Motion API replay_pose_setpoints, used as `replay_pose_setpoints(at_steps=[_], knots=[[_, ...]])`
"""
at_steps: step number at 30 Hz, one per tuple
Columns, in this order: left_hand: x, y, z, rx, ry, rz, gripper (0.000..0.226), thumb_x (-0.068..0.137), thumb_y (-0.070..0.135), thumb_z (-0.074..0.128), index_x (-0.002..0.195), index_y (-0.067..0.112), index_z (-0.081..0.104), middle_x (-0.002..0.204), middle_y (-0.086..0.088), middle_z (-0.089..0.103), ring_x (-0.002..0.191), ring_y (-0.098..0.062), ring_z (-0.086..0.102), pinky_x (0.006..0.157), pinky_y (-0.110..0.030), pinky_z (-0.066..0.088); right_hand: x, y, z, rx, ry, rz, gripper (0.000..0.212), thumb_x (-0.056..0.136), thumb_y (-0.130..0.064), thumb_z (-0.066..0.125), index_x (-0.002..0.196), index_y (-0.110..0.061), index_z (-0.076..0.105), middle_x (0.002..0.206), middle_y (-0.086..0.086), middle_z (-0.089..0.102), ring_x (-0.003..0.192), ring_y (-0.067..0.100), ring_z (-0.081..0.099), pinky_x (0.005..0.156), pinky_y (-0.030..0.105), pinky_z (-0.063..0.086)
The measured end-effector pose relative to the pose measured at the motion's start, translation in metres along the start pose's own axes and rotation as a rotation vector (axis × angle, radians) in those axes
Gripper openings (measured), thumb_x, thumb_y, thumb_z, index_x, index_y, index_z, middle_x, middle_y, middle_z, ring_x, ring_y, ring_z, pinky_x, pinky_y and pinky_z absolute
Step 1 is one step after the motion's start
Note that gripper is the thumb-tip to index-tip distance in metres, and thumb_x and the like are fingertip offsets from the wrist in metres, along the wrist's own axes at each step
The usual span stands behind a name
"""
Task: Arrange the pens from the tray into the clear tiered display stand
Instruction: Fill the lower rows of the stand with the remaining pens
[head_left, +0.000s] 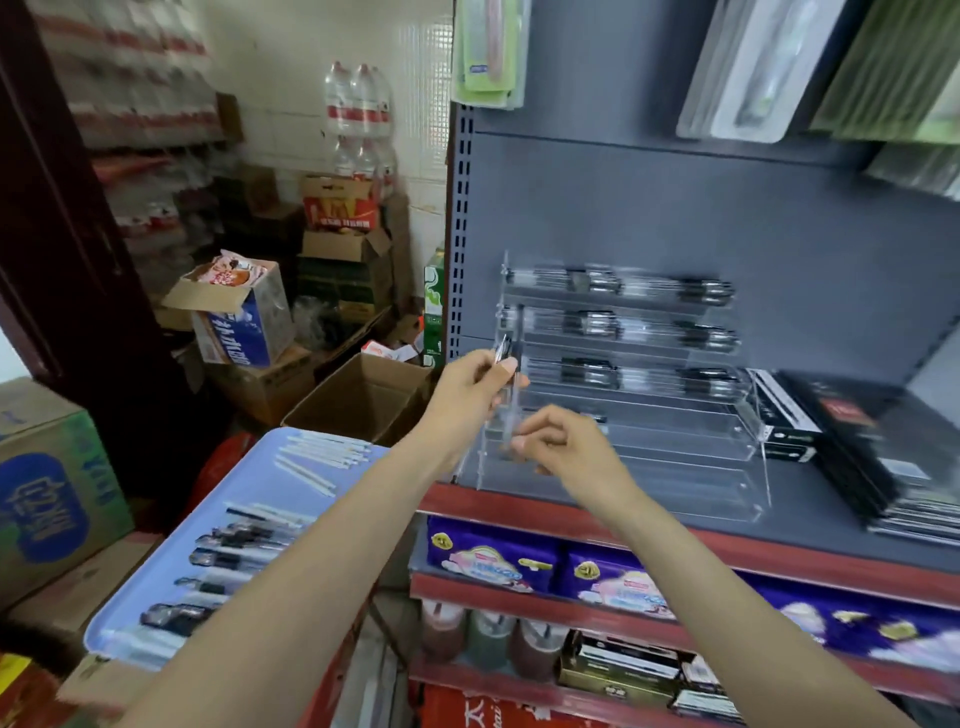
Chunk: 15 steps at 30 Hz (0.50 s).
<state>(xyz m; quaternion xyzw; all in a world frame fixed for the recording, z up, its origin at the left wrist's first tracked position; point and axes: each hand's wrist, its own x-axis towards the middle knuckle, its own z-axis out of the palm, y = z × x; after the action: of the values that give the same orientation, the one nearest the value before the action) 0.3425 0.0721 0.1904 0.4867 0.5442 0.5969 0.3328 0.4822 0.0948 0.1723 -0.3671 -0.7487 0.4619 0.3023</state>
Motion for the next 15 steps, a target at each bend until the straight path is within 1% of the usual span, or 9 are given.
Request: replay_pose_setpoints(at_steps=[1, 3, 5, 6, 8, 10, 12, 14, 15], knots=[[0.002, 0.001, 0.003, 0.132, -0.011, 0.061, 0.026, 0.097, 0.019, 0.047, 0.071, 0.019, 0.051, 0.073, -0.004, 0.06, 0.06, -0.01, 0.048, 0.058, -0.021, 0.038, 0.001, 0.001, -0.009, 0.02, 0.027, 0.0, 0.006, 0.09, -0.016, 0.059, 0.087, -0.021, 0.058, 0.089, 0.001, 0.068, 0.08, 0.015, 0.064, 0.068, 0.028, 0.052], [0.009, 0.002, 0.008, 0.405, -0.104, 0.153, 0.024, 0.095, 0.021, 0.05, 0.071, 0.021, 0.051, 0.065, 0.002, 0.054, 0.061, -0.014, 0.048, 0.06, -0.024, 0.036, 0.005, 0.001, -0.028, 0.143, 0.129, 0.008, 0.007, 0.094, -0.019, 0.053, 0.098, -0.023, 0.057, 0.092, -0.003, 0.065, 0.08, 0.013, 0.065, 0.063, 0.023, 0.052], [0.015, -0.001, 0.017, 0.619, -0.225, 0.193, 0.018, 0.094, 0.022, 0.052, 0.077, 0.016, 0.054, 0.066, 0.0, 0.05, 0.062, -0.016, 0.046, 0.06, -0.027, 0.033, 0.01, 0.002, -0.045, 0.241, 0.189, -0.007, 0.014, 0.097, -0.017, 0.048, 0.108, -0.019, 0.057, 0.091, -0.003, 0.066, 0.074, 0.007, 0.067, 0.057, 0.016, 0.051], [0.018, -0.003, 0.022, 0.685, -0.251, 0.204, 0.016, 0.094, 0.022, 0.053, 0.08, 0.013, 0.054, 0.069, -0.003, 0.051, 0.064, -0.018, 0.046, 0.06, -0.026, 0.032, 0.011, 0.003, -0.052, 0.268, 0.195, -0.022, 0.014, 0.096, -0.014, 0.048, 0.107, -0.016, 0.058, 0.088, -0.001, 0.067, 0.07, 0.004, 0.067, 0.057, 0.015, 0.05], [0.023, -0.004, 0.031, 0.728, -0.261, 0.226, 0.012, 0.094, 0.02, 0.053, 0.085, 0.013, 0.053, 0.073, -0.004, 0.052, 0.067, -0.019, 0.046, 0.056, -0.019, 0.03, 0.015, 0.008, -0.061, 0.293, 0.192, -0.046, 0.01, 0.095, -0.009, 0.051, 0.095, -0.012, 0.061, 0.081, 0.002, 0.067, 0.065, 0.003, 0.067, 0.06, 0.015, 0.051], [0.028, -0.004, 0.034, 0.775, -0.247, 0.267, 0.009, 0.094, 0.02, 0.052, 0.087, 0.015, 0.053, 0.076, -0.001, 0.052, 0.071, -0.019, 0.047, 0.056, -0.019, 0.03, 0.02, 0.013, -0.067, 0.325, 0.224, -0.043, 0.012, 0.092, -0.004, 0.054, 0.086, -0.01, 0.061, 0.079, 0.005, 0.066, 0.065, 0.003, 0.068, 0.064, 0.013, 0.052], [0.034, -0.006, 0.031, 0.834, -0.195, 0.307, 0.013, 0.096, 0.023, 0.048, 0.093, 0.012, 0.055, 0.083, -0.001, 0.05, 0.078, -0.02, 0.048, 0.063, -0.025, 0.03, 0.023, 0.02, -0.076, 0.347, 0.303, -0.028, 0.014, 0.09, 0.001, 0.055, 0.082, -0.009, 0.062, 0.081, 0.005, 0.066, 0.065, 0.004, 0.069, 0.067, 0.012, 0.053], [0.037, -0.007, 0.024, 0.819, -0.156, 0.289, 0.021, 0.099, 0.021, 0.042, 0.106, 0.008, 0.057, 0.091, -0.002, 0.045, 0.083, -0.02, 0.046, 0.069, -0.023, 0.029, 0.028, 0.029, -0.085, 0.32, 0.341, -0.008, 0.016, 0.089, 0.003, 0.056, 0.08, -0.009, 0.063, 0.083, 0.007, 0.066, 0.065, 0.006, 0.069, 0.067, 0.012, 0.054], [0.038, -0.008, 0.021, 0.803, -0.155, 0.263, 0.025, 0.099, 0.017, 0.039, 0.114, 0.006, 0.055, 0.095, -0.002, 0.043, 0.085, -0.019, 0.045, 0.07, -0.02, 0.029, 0.03, 0.034, -0.088, 0.282, 0.324, 0.009, 0.017, 0.088, 0.005, 0.056, 0.079, -0.008, 0.063, 0.083, 0.008, 0.065, 0.064, 0.008, 0.069, 0.067, 0.012, 0.054]])
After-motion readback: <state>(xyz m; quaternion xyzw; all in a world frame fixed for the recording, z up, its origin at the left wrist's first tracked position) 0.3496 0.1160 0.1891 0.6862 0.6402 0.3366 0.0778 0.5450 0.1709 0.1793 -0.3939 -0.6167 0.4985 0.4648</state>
